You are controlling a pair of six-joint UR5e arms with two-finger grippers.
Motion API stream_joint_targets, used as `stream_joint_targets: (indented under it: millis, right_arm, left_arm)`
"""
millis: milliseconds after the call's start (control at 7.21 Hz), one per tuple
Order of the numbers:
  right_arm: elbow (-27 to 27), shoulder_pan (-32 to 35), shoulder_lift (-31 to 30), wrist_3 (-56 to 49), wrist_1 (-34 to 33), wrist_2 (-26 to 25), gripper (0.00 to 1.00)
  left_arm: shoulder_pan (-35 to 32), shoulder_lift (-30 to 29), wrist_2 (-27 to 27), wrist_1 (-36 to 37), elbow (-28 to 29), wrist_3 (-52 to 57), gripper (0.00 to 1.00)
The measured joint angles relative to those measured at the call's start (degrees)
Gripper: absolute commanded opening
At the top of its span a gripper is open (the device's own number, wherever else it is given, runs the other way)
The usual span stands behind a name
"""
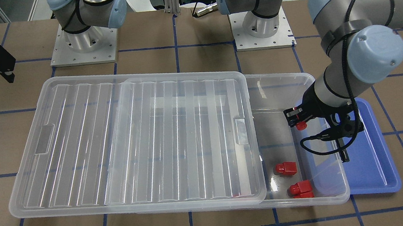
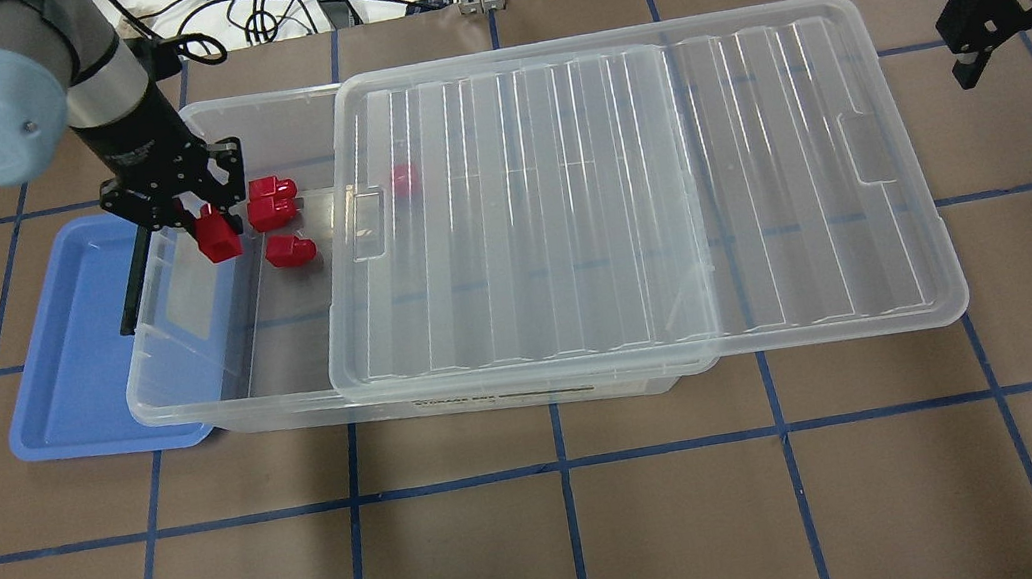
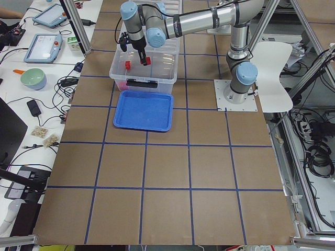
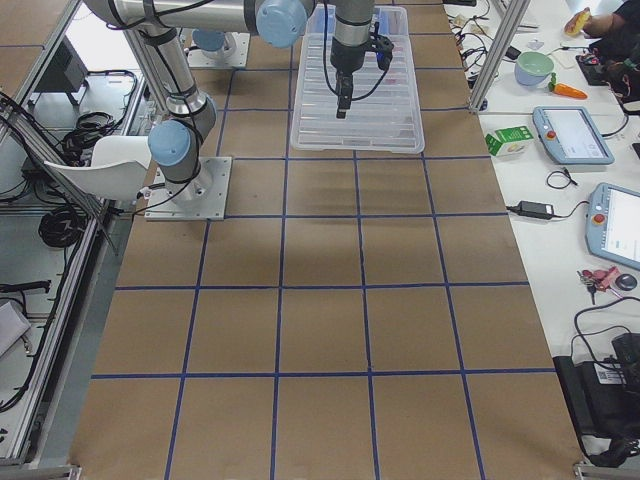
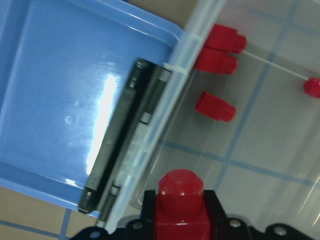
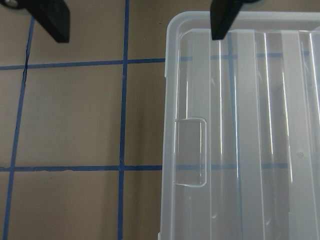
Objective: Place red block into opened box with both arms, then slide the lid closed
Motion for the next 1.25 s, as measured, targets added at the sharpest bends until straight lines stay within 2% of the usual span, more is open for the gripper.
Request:
stream_joint_targets:
  millis: [555, 1248]
  right_arm:
    - [0.8, 0.1, 0.2, 0.4, -0.3, -1.1, 1.0]
    - [1.0, 0.1, 0.1, 0.4, -0.1, -1.2, 1.0]
  left_arm:
    - [-0.3, -0.7, -0.4, 10.7, -9.7, 2.8, 0.0]
    - [0.0, -2.2, -0.5, 21.9, -17.9, 9.8, 0.0]
